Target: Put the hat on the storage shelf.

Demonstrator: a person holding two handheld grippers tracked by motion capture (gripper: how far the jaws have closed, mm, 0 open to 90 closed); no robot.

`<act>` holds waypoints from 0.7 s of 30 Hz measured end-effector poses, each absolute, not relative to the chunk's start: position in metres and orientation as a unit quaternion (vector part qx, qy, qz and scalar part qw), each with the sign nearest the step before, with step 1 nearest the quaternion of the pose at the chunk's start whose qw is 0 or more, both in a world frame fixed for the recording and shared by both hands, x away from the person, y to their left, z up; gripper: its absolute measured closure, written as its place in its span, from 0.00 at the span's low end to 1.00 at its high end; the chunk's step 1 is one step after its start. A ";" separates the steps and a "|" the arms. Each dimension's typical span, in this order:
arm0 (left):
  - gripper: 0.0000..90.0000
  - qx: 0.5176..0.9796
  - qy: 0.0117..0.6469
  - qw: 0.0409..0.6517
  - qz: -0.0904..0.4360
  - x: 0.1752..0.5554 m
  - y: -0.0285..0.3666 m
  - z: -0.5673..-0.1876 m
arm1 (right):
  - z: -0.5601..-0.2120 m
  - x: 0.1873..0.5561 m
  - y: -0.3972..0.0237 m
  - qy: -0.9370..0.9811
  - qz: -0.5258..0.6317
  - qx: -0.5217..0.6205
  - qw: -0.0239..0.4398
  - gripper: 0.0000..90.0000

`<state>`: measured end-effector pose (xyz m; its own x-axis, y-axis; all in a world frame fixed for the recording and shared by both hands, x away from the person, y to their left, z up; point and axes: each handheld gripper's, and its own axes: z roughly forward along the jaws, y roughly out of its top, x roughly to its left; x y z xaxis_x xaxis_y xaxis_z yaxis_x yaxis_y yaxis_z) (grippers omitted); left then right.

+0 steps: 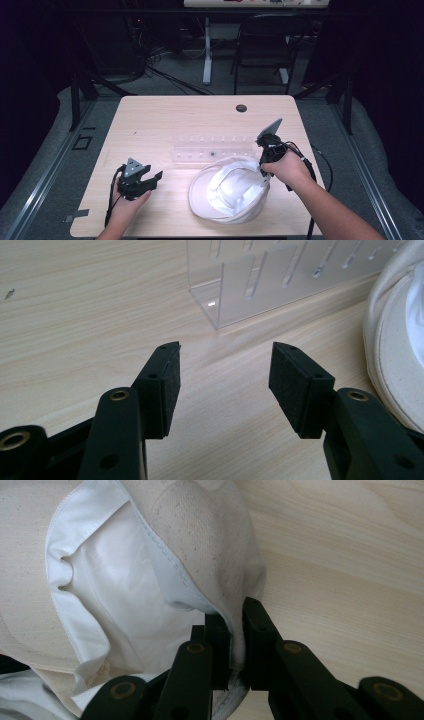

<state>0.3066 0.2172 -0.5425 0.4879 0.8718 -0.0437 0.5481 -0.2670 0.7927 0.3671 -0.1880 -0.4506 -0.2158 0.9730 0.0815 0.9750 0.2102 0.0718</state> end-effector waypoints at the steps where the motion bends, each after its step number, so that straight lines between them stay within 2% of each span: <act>1: 0.52 0.769 0.462 0.392 0.206 0.307 0.217 -0.542 | -0.450 0.367 -0.188 -0.777 -0.057 -0.627 0.010 0.93; 21: 0.52 0.769 0.462 0.392 0.206 0.307 0.217 -0.543 | -0.437 0.364 -0.197 -0.766 -0.069 -0.638 0.042 0.93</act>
